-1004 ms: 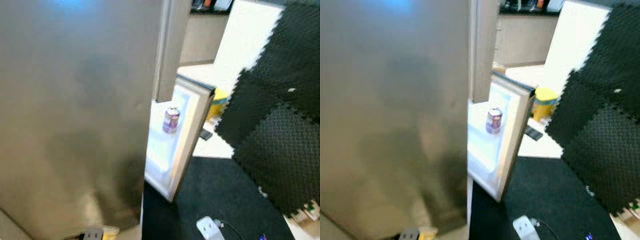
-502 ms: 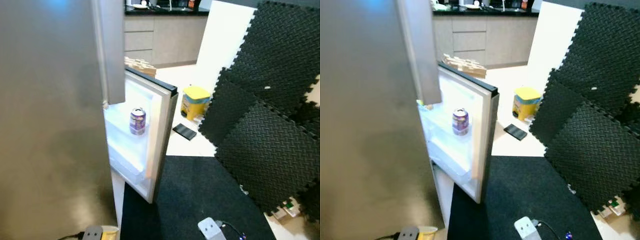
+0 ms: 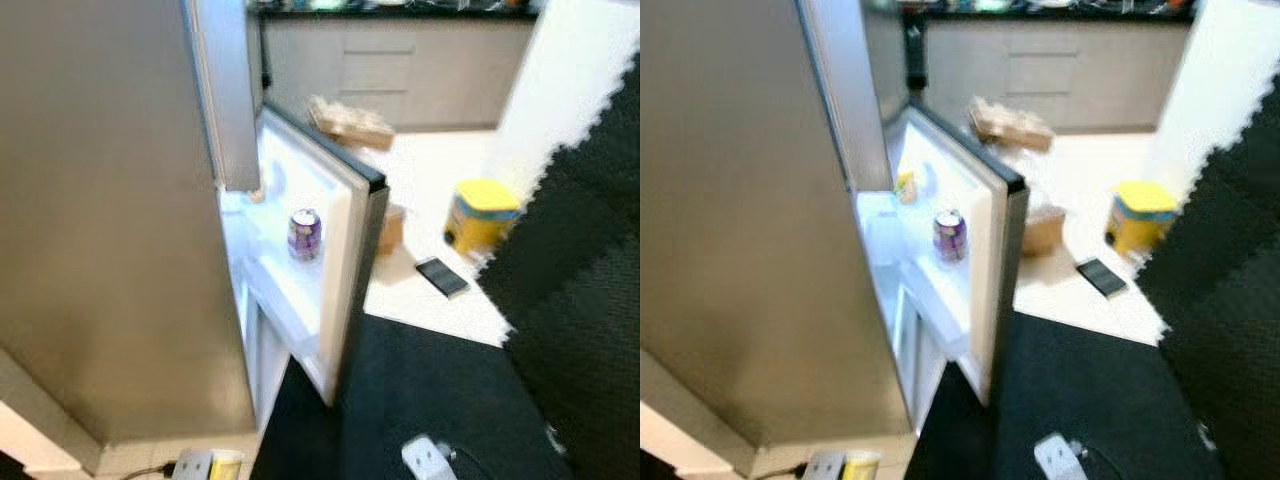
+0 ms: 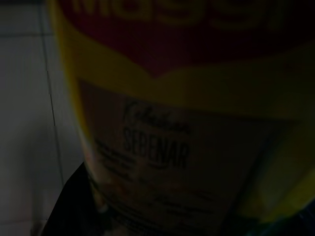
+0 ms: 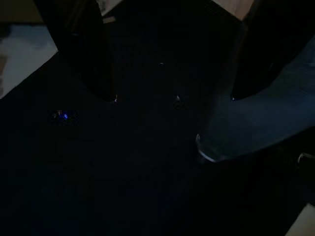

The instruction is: Restocking fridge

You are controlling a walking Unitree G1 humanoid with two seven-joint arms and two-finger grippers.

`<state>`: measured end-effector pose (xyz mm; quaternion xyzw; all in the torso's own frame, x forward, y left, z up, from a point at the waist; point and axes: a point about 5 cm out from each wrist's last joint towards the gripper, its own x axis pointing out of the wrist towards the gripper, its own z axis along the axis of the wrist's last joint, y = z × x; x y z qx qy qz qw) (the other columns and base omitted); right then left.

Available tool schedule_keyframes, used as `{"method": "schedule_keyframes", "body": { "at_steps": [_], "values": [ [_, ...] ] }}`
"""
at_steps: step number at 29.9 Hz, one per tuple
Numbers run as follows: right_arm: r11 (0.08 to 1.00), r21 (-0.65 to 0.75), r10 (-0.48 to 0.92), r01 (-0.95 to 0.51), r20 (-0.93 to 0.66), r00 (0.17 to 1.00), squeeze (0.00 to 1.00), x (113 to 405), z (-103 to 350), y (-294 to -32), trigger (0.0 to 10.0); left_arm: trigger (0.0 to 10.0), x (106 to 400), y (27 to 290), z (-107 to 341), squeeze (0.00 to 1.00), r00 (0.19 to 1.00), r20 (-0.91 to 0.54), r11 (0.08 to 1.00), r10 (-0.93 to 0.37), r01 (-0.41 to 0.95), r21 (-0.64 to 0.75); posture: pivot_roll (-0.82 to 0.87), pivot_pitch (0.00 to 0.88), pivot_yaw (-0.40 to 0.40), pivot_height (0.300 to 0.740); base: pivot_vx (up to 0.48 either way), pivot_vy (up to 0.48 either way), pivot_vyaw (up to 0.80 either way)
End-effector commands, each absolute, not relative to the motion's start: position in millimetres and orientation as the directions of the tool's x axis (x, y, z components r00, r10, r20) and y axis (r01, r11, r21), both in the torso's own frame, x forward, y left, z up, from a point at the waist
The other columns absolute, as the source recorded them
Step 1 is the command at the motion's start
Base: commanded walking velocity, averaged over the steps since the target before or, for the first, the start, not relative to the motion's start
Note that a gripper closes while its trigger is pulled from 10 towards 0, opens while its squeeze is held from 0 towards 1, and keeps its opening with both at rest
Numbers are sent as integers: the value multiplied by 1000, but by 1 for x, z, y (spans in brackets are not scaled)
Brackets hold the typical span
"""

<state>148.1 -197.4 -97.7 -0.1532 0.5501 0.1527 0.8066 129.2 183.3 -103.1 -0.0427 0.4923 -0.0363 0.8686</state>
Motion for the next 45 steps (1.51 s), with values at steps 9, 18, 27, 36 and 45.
{"method": "schedule_keyframes", "body": {
  "at_steps": [9, 18, 27, 36, 45],
  "values": [
    [901, -73, 88, -427, -935, 345, 0, 149, -98, -195, 10000, 10000, 121, 183, -106, 0, 485, -868, 993, -106, 11, -115, -40, 0, -32, 740, 0, 0, 794],
    [901, -69, 91, -429, -936, 340, 0, 148, -98, -194, 10000, 10000, 121, 181, -106, 0, 484, -868, 993, -110, 12, -120, -41, 0, -31, 740, 0, 0, 794],
    [899, -72, 89, -432, -936, 341, 0, 148, -98, -194, 10000, 10000, 122, 180, -106, 0, 487, -865, 992, -116, 12, -126, -42, 0, -33, 740, 0, 0, 794],
    [897, -104, 61, -429, -933, 356, 0, 148, -98, -196, 10000, 10000, 122, 179, -106, 0, 485, -866, 991, -121, 14, -130, -43, 0, -34, 740, 0, 0, 394],
    [900, -99, 65, -424, -932, 356, 0, 148, -98, -196, 10000, 10000, 122, 178, -106, 0, 484, -865, 990, -129, 10, -142, -43, 0, -34, 740, 0, -364, 0]
  ]
}}
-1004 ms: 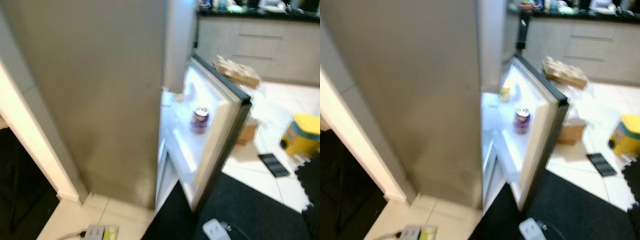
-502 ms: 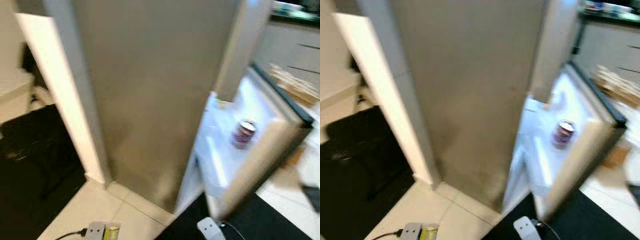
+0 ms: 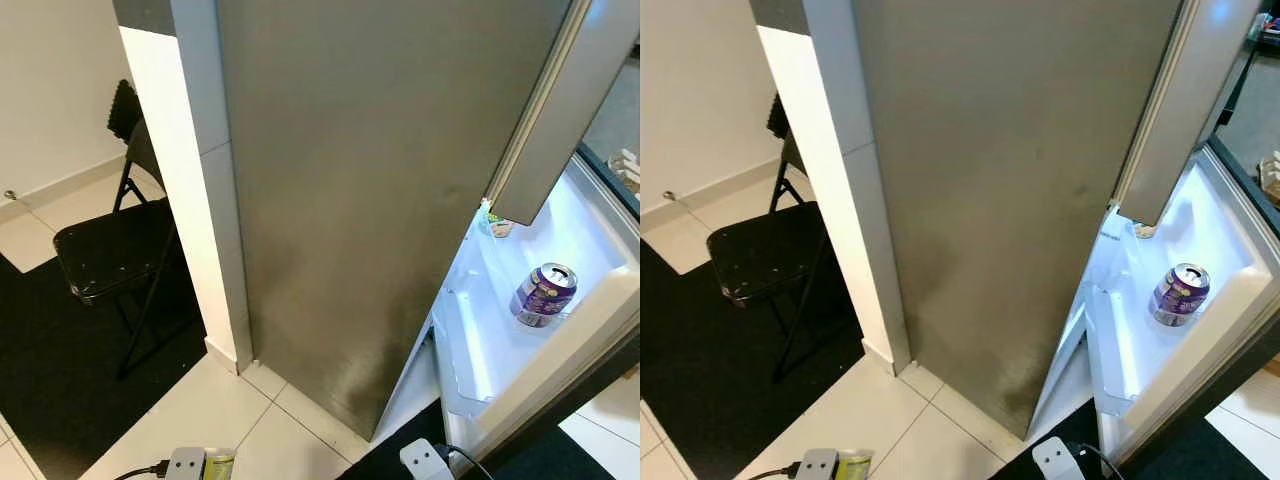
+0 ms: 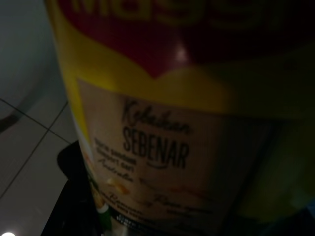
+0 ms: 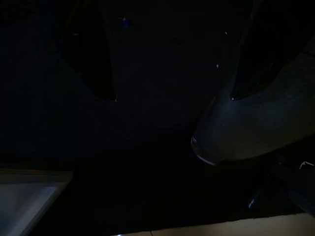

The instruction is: Restocking fridge

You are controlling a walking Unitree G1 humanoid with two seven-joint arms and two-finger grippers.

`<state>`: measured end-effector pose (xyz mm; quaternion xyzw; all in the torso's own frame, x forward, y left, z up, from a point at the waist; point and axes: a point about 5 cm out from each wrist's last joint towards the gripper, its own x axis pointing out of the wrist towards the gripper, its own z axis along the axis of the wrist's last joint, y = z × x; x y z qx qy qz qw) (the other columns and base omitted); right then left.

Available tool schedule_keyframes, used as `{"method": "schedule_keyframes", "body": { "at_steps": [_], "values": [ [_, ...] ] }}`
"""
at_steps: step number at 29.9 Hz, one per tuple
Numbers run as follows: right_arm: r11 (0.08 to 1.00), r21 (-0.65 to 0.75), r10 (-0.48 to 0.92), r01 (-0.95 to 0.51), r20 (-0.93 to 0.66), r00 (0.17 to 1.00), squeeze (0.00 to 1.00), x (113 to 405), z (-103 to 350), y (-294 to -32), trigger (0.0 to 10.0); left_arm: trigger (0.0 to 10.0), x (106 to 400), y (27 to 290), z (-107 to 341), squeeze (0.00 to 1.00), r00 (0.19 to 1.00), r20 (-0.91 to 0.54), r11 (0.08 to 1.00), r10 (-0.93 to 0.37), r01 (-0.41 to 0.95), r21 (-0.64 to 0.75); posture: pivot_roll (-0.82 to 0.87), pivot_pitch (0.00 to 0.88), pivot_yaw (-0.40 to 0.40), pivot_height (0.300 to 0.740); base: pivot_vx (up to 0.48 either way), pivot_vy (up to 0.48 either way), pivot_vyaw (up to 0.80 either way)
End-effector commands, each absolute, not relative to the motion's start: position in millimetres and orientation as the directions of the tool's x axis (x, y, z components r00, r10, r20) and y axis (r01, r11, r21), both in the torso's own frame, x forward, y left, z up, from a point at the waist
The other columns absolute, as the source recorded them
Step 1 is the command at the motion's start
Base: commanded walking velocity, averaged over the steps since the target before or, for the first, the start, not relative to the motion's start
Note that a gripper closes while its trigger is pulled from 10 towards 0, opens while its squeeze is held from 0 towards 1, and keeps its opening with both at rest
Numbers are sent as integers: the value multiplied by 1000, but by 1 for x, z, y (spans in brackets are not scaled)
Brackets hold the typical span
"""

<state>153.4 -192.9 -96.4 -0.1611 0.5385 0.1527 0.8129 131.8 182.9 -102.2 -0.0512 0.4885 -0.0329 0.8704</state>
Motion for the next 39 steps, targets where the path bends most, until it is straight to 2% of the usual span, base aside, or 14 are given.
{"method": "schedule_keyframes", "body": {
  "at_steps": [1, 18, 26, 39],
  "values": [
    [900, -98, 66, -424, -932, 356, 0, 148, -98, -195, 10000, 10000, 122, 178, -106, 0, 484, -865, 990, -130, 12, -142, -43, 0, -34, 740, 0, -469, 0],
    [899, -95, 72, -427, -931, 358, 0, 148, -98, -194, 10000, 10000, 121, 179, -106, 0, 483, -867, 991, -122, 15, -131, -42, 0, -36, 740, 0, -451, 0],
    [913, -62, 119, -404, -905, 408, 0, 158, -95, -188, 10000, 10000, 121, 181, -106, 0, 484, -869, 993, -104, 5, -117, -43, 0, -36, 740, 0, 0, 0],
    [902, -31, 222, -431, -823, 523, 0, 192, -78, -172, 10000, 10000, 123, 180, -106, 0, 491, -865, 993, -101, 1, -115, -44, 0, -40, 740, 0, 0, 0]
  ]
}}
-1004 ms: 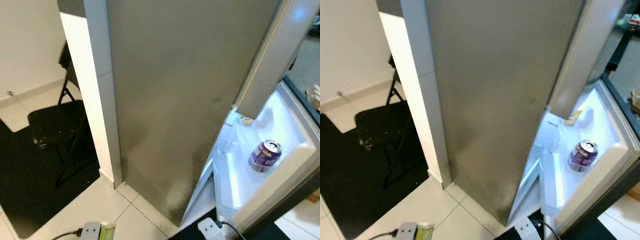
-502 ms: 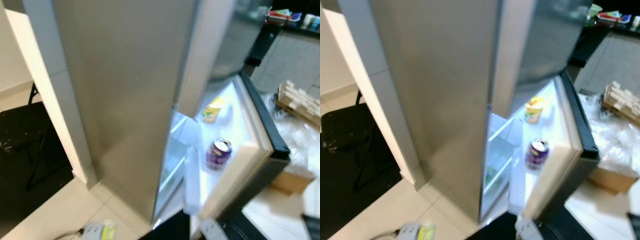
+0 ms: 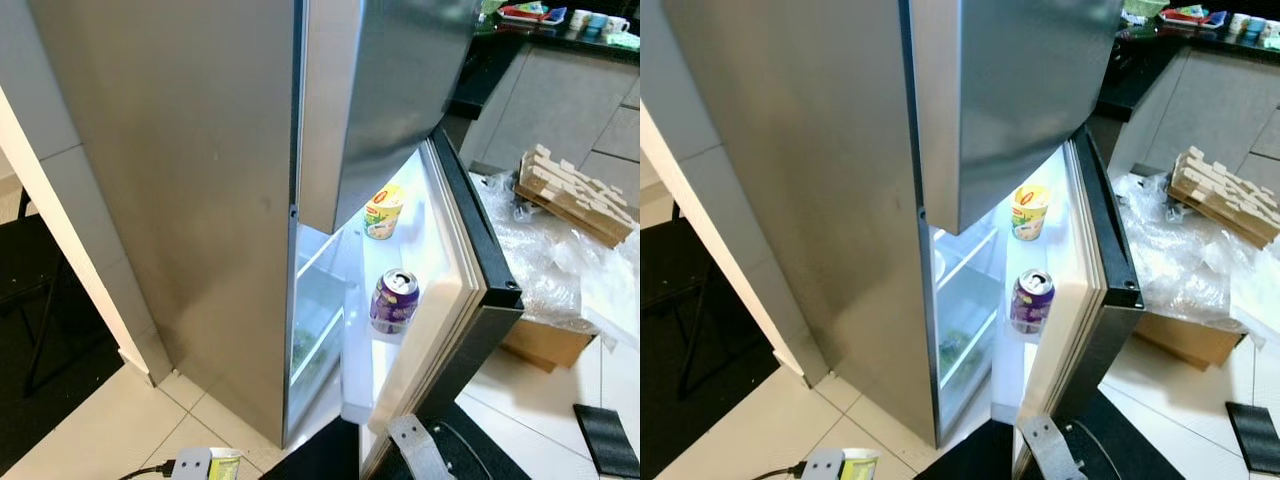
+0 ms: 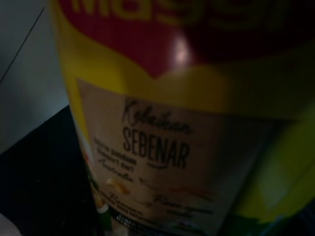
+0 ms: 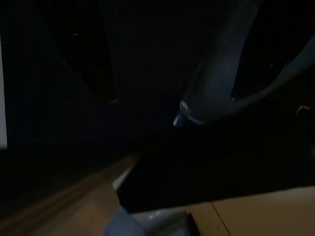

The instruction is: Restocking fridge

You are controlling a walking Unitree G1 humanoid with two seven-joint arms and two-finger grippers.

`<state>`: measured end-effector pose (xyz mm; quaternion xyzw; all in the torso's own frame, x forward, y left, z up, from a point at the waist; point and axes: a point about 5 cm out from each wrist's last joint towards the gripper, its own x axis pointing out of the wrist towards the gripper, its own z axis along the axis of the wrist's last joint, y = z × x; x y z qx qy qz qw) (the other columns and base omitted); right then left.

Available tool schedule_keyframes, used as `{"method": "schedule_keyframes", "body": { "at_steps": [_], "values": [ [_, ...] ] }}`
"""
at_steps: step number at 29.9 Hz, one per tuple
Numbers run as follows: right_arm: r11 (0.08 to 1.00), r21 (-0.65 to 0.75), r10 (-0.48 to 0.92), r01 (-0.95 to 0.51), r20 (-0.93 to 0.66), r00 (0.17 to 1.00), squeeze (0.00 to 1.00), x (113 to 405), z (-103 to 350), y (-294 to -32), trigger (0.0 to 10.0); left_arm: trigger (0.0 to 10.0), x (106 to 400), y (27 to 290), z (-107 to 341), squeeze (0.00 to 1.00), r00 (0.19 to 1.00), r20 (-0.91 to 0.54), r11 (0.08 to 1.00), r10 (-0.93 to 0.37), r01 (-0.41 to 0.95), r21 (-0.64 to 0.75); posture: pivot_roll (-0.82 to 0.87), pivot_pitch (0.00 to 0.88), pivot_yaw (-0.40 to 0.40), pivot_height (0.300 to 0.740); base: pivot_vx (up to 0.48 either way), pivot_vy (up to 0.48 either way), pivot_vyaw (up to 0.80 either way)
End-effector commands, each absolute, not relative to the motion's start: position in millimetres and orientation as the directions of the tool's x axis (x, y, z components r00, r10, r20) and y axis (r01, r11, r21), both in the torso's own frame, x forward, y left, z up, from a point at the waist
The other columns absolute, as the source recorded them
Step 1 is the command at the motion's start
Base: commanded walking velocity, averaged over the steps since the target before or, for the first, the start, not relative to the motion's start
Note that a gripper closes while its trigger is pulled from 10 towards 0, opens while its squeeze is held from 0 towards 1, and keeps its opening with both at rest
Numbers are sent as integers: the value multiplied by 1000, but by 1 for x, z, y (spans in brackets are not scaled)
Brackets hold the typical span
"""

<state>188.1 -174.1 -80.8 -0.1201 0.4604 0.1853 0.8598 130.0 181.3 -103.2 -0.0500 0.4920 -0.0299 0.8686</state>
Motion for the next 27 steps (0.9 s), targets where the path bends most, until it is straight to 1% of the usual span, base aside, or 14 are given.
{"method": "schedule_keyframes", "body": {
  "at_steps": [1, 4, 6, 7, 13, 14, 15, 16, 17, 20, 27],
  "values": [
    [896, -25, 241, -443, -810, 535, 0, 197, -76, -169, 10000, 10000, 123, 180, -106, 0, 491, -865, 993, -100, 2, -114, -49, 0, -40, 740, 0, 0, 0],
    [887, -28, 260, -461, -795, 548, 0, 202, -73, -166, 10000, 10000, 123, 180, -106, 0, 491, -865, 994, -100, 1, -114, -49, 0, -40, 740, 0, 0, 0],
    [877, -42, 278, -479, -769, 576, 0, 211, -68, -161, 10000, 10000, 123, 180, -106, 0, 492, -865, 993, -100, 1, -114, -49, 0, -42, 740, 0, 0, 0],
    [875, -57, 278, -480, -754, 595, 0, 216, -65, -160, 10000, 10000, 123, 179, -106, 0, 492, -865, 993, -99, 0, -114, -49, 0, -42, 740, 0, 0, 0],
    [874, -104, 263, -475, -721, 641, 0, 228, -57, -159, 10000, 10000, 122, 179, -106, 0, 492, -865, 993, -99, -2, -116, -49, 0, -42, 740, 0, 0, 0],
    [875, -131, 249, -467, -704, 665, 0, 233, -53, -161, 10000, 10000, 122, 179, -106, 0, 492, -865, 993, -100, -4, -116, -48, 0, -44, 740, 0, 0, 0],
    [875, -131, 249, -467, -704, 665, 0, 233, -53, -161, 10000, 10000, 122, 179, -106, 0, 492, -865, 993, -100, -4, -116, -48, 0, -44, 740, 0, 0, 0],
    [879, -174, 221, -445, -677, 702, 0, 242, -47, -164, 10000, 10000, 122, 178, -106, 0, 492, -865, 993, -100, -6, -118, -48, 0, -44, 740, 0, 0, 0],
    [879, -174, 221, -445, -677, 702, 0, 242, -47, -164, 10000, 10000, 122, 178, -106, 0, 492, -865, 993, -100, -6, -118, -48, 0, -44, 740, 0, 0, 0],
    [885, -233, 164, -402, -653, 740, 0, 250, -41, -171, 10000, 10000, 122, 178, -106, 0, 492, -865, 993, -101, -8, -121, -49, 0, -47, 740, 0, 0, 0],
    [881, -312, 68, -357, -662, 747, 0, 247, -43, -185, 10000, 10000, 121, 177, -107, 0, 491, -865, 992, -105, -7, -125, -50, 0, -50, 740, 0, 0, 0]
  ]
}}
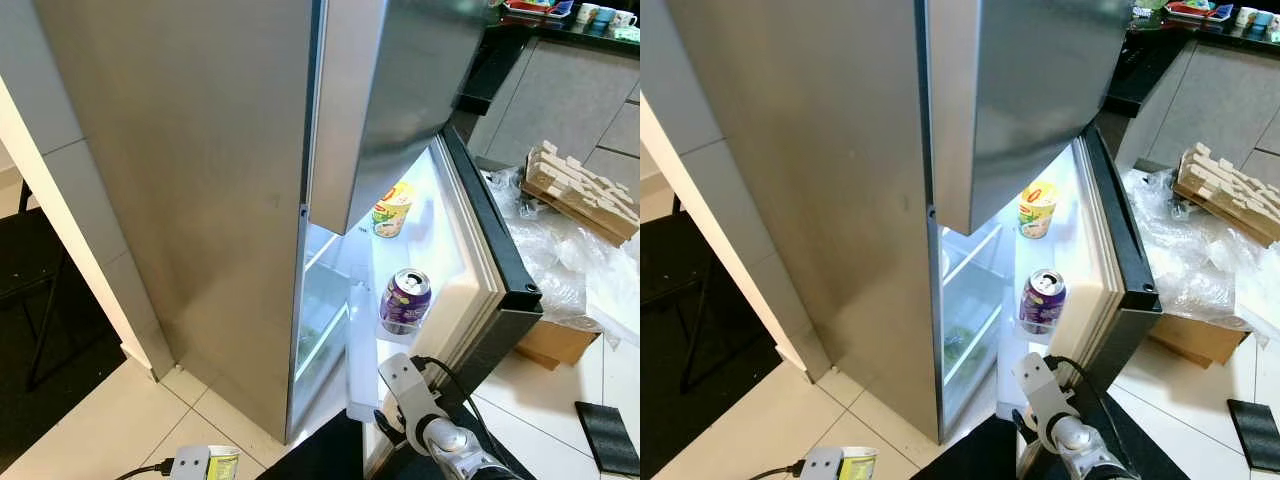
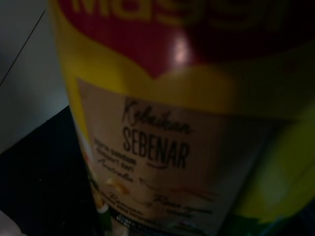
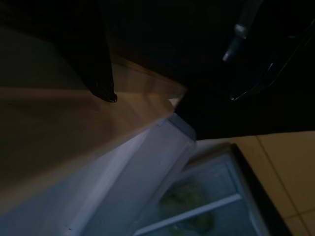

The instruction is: Restocking fridge

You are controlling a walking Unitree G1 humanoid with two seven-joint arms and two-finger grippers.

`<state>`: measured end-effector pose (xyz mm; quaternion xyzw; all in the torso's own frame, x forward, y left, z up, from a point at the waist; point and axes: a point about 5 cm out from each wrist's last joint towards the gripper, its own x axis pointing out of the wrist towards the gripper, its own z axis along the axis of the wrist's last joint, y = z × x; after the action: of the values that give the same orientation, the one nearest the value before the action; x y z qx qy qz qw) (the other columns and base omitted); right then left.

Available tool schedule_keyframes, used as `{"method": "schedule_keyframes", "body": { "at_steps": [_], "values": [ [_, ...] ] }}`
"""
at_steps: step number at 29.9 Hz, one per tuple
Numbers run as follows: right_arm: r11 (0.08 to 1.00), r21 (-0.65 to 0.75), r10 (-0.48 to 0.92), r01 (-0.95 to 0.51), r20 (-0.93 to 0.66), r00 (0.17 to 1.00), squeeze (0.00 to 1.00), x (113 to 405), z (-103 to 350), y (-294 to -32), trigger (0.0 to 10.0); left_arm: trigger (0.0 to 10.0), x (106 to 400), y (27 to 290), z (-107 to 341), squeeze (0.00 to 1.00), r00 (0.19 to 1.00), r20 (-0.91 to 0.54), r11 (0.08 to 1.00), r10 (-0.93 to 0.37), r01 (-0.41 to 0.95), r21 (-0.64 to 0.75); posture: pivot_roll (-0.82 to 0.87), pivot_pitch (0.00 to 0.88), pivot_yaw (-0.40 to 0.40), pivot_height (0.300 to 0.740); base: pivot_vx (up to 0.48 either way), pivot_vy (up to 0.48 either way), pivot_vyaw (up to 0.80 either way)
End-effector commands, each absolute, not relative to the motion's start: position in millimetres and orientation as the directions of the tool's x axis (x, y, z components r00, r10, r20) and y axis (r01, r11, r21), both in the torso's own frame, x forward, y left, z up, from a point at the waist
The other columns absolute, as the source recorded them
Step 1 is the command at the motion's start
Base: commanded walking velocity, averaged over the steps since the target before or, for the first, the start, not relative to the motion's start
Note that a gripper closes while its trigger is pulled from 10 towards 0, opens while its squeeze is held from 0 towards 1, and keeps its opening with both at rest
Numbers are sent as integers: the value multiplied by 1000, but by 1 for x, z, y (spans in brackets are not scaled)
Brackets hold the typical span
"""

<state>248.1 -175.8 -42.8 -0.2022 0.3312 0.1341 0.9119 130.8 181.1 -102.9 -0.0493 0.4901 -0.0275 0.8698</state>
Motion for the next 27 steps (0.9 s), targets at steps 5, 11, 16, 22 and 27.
{"method": "schedule_keyframes", "body": {
  "at_steps": [5, 11, 16, 22, 27],
  "values": [
    [899, -367, -74, -238, -664, 744, 0, 240, -45, -210, 10000, 10000, 121, 175, -107, 0, 489, -865, 992, -109, -6, -128, -52, 0, -50, 740, 0, 0, 0],
    [902, -410, -192, -133, -657, 729, 0, 233, -45, -235, 10000, 10000, 120, 175, -107, 0, 489, -865, 992, -107, -8, -128, -52, 0, -50, 740, 0, 0, 0],
    [879, -475, -319, -40, -648, 692, 0, 219, -44, -265, 10000, 10000, 121, 176, -107, 0, 490, -865, 992, -106, -10, -127, -53, 0, -50, 740, 0, 0, 0],
    [842, -536, -446, 60, -629, 637, 0, 203, -42, -295, 10000, 10000, 120, 176, -107, 0, 490, -865, 992, -107, -10, -128, -56, 0, -48, 740, 0, 0, 0],
    [815, -565, -524, 132, -618, 586, 0, 189, -40, -314, 10000, 10000, 120, 176, -107, 0, 489, -866, 992, -107, -7, -127, -56, 0, -47, 740, 0, 0, 0]
  ]
}}
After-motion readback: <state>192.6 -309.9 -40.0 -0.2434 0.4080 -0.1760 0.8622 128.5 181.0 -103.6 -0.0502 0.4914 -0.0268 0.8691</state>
